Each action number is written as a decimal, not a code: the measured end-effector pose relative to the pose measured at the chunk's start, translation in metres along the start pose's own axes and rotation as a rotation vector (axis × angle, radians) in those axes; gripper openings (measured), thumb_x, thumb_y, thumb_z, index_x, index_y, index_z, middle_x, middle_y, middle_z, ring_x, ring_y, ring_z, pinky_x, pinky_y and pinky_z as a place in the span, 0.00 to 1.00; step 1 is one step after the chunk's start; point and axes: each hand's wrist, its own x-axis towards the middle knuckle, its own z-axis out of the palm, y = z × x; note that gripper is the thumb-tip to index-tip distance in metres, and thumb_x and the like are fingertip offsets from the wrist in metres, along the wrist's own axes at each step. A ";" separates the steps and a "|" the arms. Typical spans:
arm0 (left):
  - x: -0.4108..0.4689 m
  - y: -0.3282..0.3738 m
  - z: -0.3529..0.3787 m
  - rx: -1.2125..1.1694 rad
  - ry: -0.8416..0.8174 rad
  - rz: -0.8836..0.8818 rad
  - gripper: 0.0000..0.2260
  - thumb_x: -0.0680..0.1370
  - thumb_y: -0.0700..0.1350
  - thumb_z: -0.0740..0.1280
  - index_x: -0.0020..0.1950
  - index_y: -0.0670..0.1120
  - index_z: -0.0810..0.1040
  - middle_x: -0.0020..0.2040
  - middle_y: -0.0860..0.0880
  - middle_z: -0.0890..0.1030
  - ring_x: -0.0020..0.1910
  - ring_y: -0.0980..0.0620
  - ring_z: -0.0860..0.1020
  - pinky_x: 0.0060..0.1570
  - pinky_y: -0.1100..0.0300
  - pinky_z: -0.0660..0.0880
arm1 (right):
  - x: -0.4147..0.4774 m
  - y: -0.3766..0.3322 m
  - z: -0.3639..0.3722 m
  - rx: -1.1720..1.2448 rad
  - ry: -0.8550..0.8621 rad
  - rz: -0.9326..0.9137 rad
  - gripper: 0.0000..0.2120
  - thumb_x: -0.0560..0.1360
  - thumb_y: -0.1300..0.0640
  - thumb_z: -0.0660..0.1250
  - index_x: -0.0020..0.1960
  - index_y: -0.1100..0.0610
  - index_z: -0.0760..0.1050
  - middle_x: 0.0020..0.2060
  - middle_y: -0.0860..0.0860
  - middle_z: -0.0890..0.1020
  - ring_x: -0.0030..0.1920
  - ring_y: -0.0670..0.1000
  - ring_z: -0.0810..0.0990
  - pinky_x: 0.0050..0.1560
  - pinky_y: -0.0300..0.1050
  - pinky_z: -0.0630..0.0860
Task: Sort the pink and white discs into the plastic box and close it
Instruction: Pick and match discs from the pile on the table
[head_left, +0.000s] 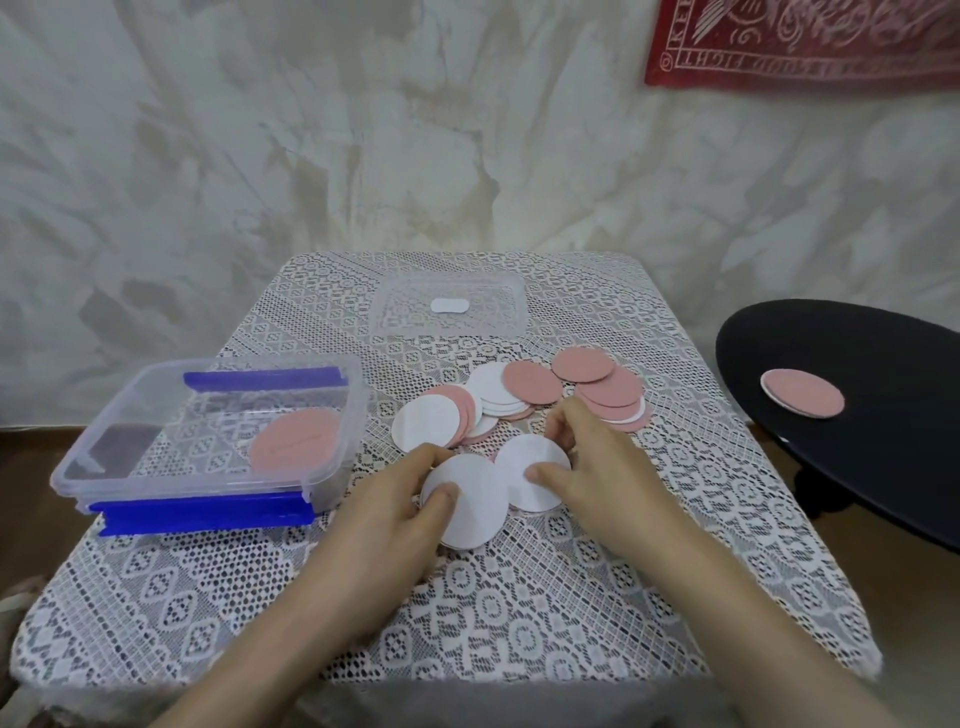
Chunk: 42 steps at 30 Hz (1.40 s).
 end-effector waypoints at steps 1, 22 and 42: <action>0.002 0.000 0.001 0.006 0.003 -0.001 0.09 0.83 0.47 0.61 0.61 0.57 0.75 0.30 0.62 0.80 0.26 0.59 0.76 0.29 0.65 0.71 | 0.000 0.002 -0.002 0.013 -0.001 -0.002 0.11 0.76 0.52 0.71 0.49 0.47 0.68 0.41 0.46 0.80 0.39 0.47 0.77 0.43 0.49 0.73; 0.001 -0.007 0.010 -0.131 -0.008 0.164 0.13 0.84 0.55 0.54 0.63 0.63 0.75 0.33 0.44 0.79 0.30 0.56 0.75 0.30 0.57 0.70 | -0.021 -0.008 0.001 0.305 -0.215 -0.135 0.12 0.80 0.56 0.66 0.61 0.43 0.77 0.44 0.47 0.82 0.36 0.49 0.83 0.43 0.54 0.83; -0.016 -0.010 -0.002 0.191 0.087 0.271 0.06 0.81 0.55 0.62 0.57 0.61 0.73 0.39 0.56 0.81 0.37 0.58 0.77 0.35 0.61 0.71 | -0.044 -0.017 0.016 -0.014 -0.061 -0.337 0.09 0.83 0.46 0.62 0.49 0.50 0.75 0.30 0.47 0.76 0.34 0.49 0.74 0.33 0.42 0.66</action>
